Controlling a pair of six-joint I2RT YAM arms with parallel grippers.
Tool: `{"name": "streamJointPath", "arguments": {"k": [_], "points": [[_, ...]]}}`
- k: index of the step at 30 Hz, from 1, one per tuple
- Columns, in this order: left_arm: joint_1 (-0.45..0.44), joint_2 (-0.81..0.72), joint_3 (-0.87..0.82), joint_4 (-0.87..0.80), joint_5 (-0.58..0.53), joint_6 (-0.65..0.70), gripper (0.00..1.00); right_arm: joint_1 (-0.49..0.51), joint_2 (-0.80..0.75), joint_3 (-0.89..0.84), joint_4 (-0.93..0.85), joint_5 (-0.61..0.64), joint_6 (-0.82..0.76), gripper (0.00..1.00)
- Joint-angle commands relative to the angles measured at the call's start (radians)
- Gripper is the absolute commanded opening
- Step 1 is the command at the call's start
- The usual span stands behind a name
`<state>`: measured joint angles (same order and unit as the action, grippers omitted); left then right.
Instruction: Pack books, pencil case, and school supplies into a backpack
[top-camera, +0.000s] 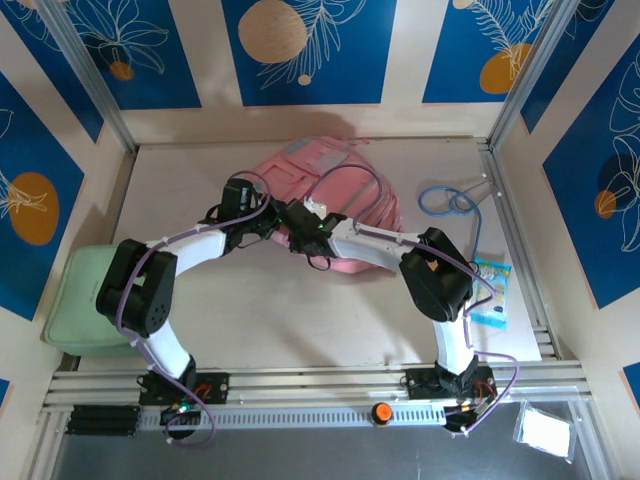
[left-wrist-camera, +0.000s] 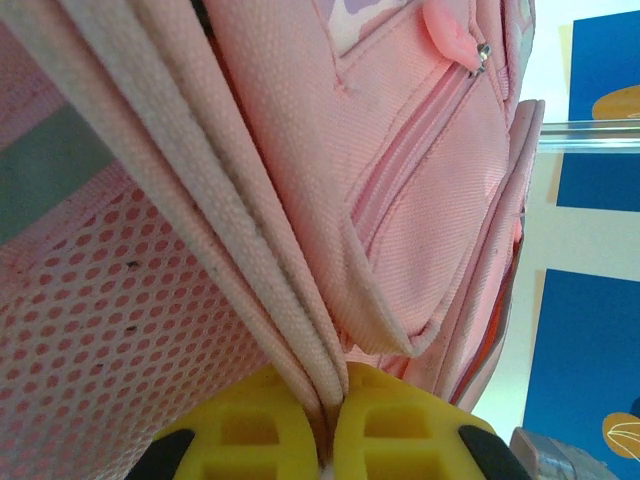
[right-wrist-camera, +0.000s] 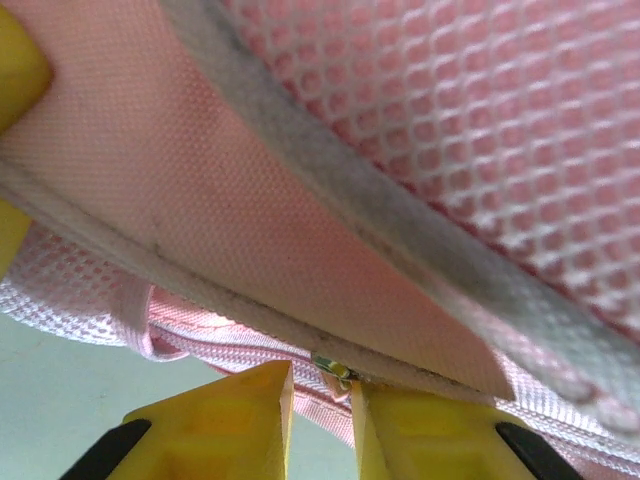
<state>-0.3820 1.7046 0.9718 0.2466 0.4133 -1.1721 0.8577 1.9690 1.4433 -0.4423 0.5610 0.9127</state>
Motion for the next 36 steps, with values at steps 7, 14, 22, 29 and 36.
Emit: {"name": "streamJointPath", "arguments": {"k": [7,14,22,29,36], "points": [[-0.016,-0.024,0.042,0.029,0.053,0.036,0.0,-0.022,0.016,0.029,0.055,0.095,-0.052,0.08],[0.032,0.009,0.074,-0.017,0.031,0.095,0.0,-0.042,-0.124,-0.101,-0.012,0.003,-0.047,0.04],[0.089,0.068,0.129,-0.018,0.04,0.117,0.0,-0.057,-0.278,-0.272,-0.141,-0.029,-0.055,0.06],[0.104,0.075,0.137,-0.027,0.048,0.128,0.0,-0.103,-0.322,-0.327,-0.12,0.01,-0.152,0.12],[0.104,0.073,0.133,-0.027,0.061,0.125,0.0,-0.128,-0.241,-0.248,-0.049,-0.101,-0.285,0.22]]}}
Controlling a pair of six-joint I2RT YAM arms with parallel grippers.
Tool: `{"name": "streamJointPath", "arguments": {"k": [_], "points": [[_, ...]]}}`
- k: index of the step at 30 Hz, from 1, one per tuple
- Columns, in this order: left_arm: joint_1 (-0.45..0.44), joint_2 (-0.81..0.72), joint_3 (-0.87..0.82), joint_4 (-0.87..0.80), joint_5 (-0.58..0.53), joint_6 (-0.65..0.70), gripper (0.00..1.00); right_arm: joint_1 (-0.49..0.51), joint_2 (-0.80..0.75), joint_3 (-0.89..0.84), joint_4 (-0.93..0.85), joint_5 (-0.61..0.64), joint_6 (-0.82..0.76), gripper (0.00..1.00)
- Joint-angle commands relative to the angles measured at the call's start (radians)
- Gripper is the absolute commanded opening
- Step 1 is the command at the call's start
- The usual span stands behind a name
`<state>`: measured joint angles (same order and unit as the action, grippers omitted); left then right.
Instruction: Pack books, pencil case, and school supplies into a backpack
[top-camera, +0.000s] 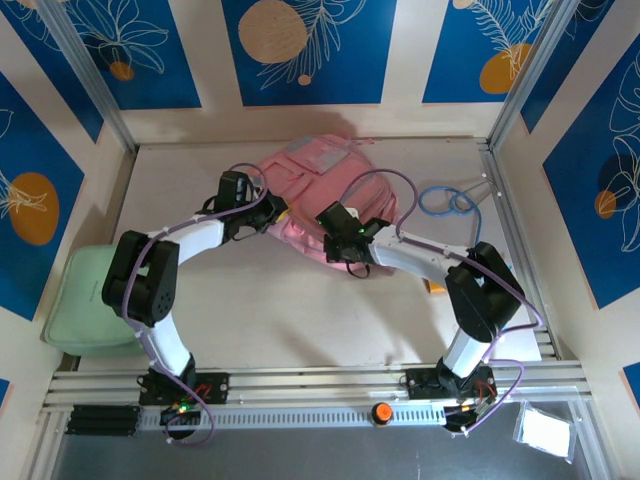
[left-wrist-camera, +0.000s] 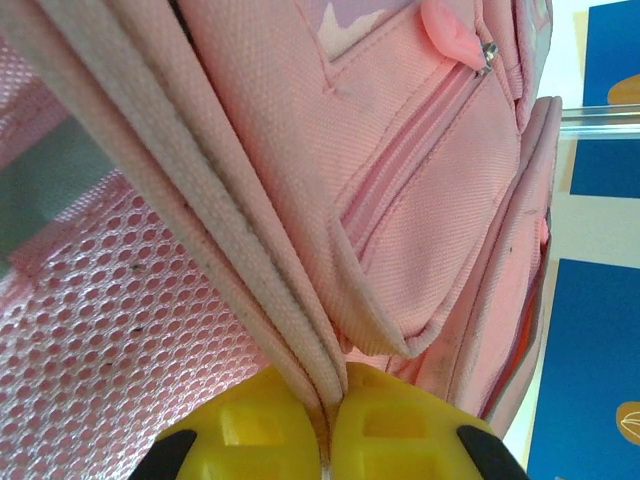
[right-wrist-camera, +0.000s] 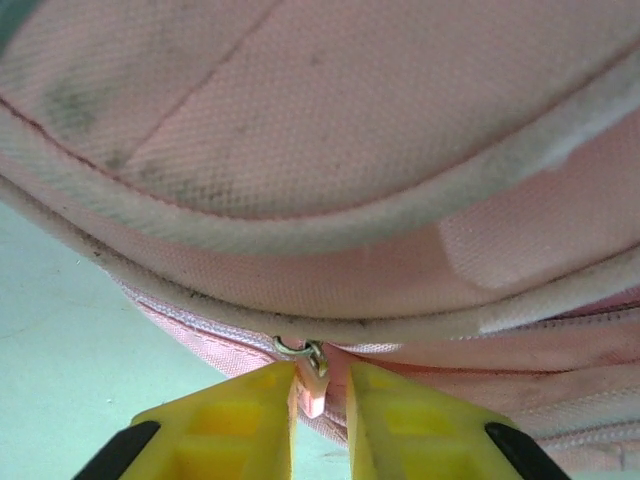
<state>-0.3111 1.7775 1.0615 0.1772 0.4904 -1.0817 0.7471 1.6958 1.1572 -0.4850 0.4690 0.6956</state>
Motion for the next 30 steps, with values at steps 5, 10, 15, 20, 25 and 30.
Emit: {"name": "streamJointPath", "arguments": {"k": [5,10,15,20,25,30], "points": [[0.033,-0.004,0.038,0.042,-0.014,0.032,0.0,-0.02,0.042,0.039,0.035,-0.043,-0.088,0.25],[0.033,0.002,0.043,0.045,-0.012,0.031,0.0,-0.007,0.047,0.027,0.089,-0.069,-0.126,0.27],[0.033,0.011,0.047,0.048,-0.011,0.026,0.0,0.001,0.054,0.021,0.116,-0.051,-0.136,0.28],[0.043,0.017,0.051,0.04,-0.014,0.037,0.0,0.001,0.029,0.011,0.084,0.019,-0.11,0.13],[0.077,0.048,0.092,-0.016,-0.029,0.087,0.0,-0.01,-0.047,-0.058,0.033,0.091,-0.121,0.11],[0.116,0.088,0.125,-0.028,-0.022,0.103,0.0,-0.089,-0.103,-0.115,-0.016,0.065,-0.125,0.13]]}}
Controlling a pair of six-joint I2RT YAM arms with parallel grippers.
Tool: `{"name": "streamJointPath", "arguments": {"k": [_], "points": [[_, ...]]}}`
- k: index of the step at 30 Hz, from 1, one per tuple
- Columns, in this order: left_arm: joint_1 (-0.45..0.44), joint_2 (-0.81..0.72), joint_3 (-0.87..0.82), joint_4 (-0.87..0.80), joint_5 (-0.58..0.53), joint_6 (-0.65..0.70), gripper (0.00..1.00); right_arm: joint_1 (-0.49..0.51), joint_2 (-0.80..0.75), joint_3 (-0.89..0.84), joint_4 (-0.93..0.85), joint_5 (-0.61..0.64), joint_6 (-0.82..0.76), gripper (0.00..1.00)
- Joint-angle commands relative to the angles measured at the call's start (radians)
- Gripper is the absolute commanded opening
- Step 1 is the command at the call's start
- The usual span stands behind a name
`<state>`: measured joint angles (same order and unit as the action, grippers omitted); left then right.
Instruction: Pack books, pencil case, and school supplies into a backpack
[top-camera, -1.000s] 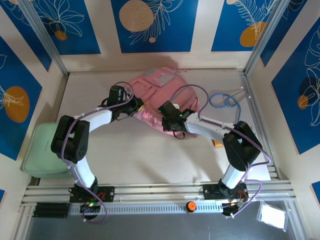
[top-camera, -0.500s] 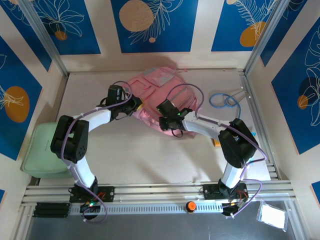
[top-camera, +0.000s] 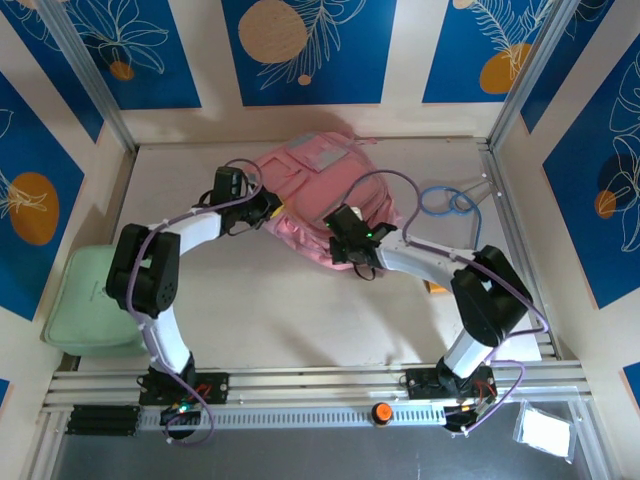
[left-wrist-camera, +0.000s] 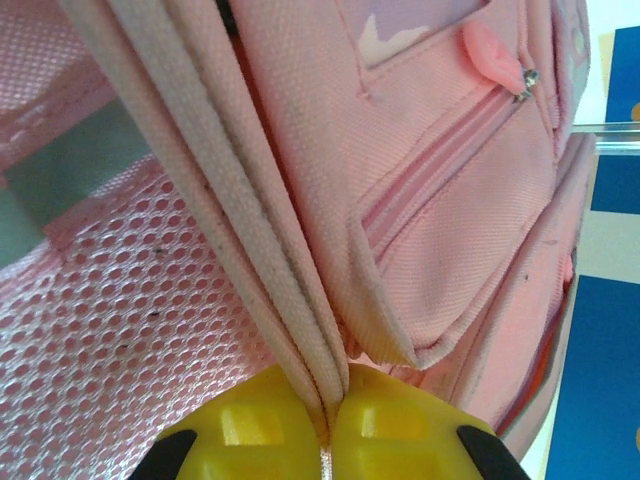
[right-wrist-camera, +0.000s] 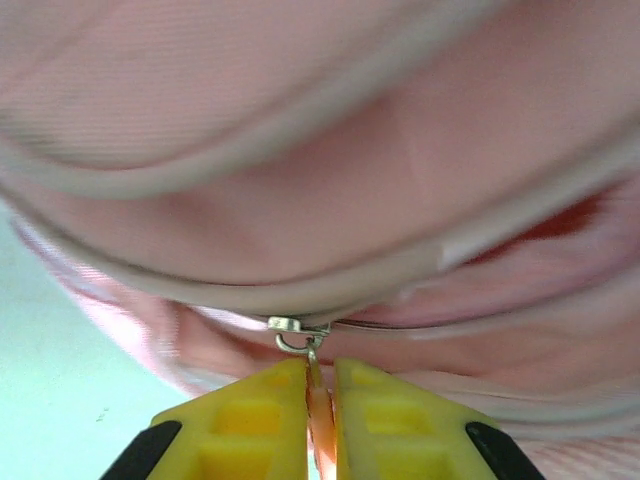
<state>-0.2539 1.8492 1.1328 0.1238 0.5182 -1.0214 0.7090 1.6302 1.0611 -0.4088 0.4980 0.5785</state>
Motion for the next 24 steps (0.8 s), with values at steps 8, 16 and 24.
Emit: {"name": "streamJointPath", "arguments": {"k": [8,16,24], "points": [[0.089,-0.066,-0.018,0.007,-0.095,0.07,0.28,-0.036,0.04,0.14,-0.058,-0.115,-0.121,0.0],[0.118,-0.307,-0.259,0.0,-0.153,0.033,0.52,0.029,0.16,0.298,0.04,-0.337,-0.209,0.0],[0.093,-0.417,-0.43,0.147,-0.062,-0.167,0.52,0.077,0.282,0.459,0.096,-0.518,-0.205,0.0]]}}
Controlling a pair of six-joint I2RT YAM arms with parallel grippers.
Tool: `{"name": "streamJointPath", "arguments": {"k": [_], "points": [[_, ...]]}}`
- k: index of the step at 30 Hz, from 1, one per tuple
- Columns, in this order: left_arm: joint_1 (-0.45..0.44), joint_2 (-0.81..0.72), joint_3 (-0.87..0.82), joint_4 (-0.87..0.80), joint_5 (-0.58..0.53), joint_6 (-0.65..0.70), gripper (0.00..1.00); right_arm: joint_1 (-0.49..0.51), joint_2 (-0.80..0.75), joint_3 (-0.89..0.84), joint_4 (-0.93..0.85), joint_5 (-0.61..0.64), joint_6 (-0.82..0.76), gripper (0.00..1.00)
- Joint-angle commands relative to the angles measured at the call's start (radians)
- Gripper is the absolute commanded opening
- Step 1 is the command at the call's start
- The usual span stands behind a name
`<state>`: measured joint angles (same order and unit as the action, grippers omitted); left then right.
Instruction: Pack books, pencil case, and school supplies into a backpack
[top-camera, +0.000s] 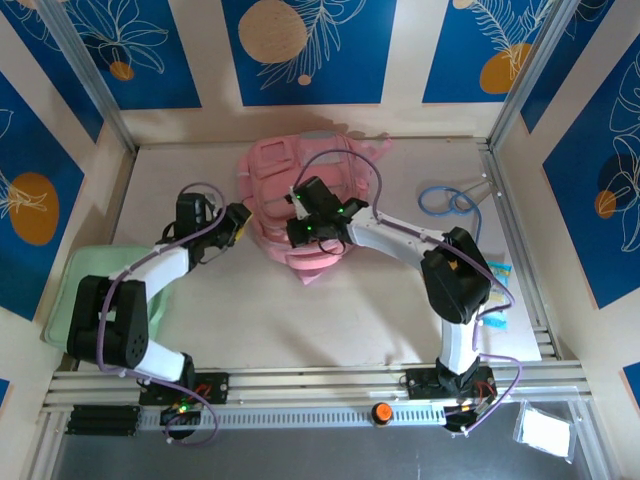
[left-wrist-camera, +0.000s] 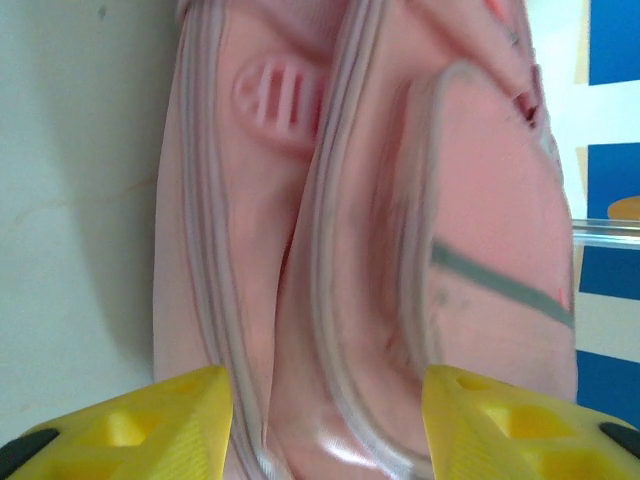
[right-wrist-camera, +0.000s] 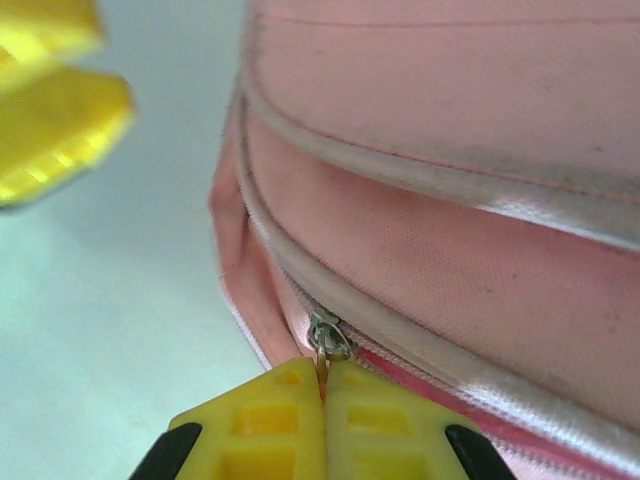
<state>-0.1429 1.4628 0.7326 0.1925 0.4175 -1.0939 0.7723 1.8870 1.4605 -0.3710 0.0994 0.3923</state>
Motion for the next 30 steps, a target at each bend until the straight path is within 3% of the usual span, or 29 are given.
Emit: {"name": "streamJointPath", "arguments": {"k": [1,7,23,25,30], "points": [[-0.022,-0.034,-0.032,0.09,0.04,-0.111,0.51,0.018,0.037,0.073,0.058,-0.129,-0.018,0.0],[-0.046,-0.016,-0.01,0.111,0.021,-0.177,0.4,0.038,0.073,0.101,0.064,-0.165,-0.017,0.0],[-0.108,0.132,0.031,0.16,0.003,-0.309,0.33,0.054,0.067,0.089,0.073,-0.16,-0.027,0.0],[-0.108,0.159,0.061,0.177,0.015,-0.296,0.29,0.068,0.062,0.087,0.054,-0.095,-0.046,0.0],[-0.107,0.202,0.113,0.159,0.011,-0.257,0.09,0.108,0.029,0.013,0.033,0.207,-0.065,0.0]]}}
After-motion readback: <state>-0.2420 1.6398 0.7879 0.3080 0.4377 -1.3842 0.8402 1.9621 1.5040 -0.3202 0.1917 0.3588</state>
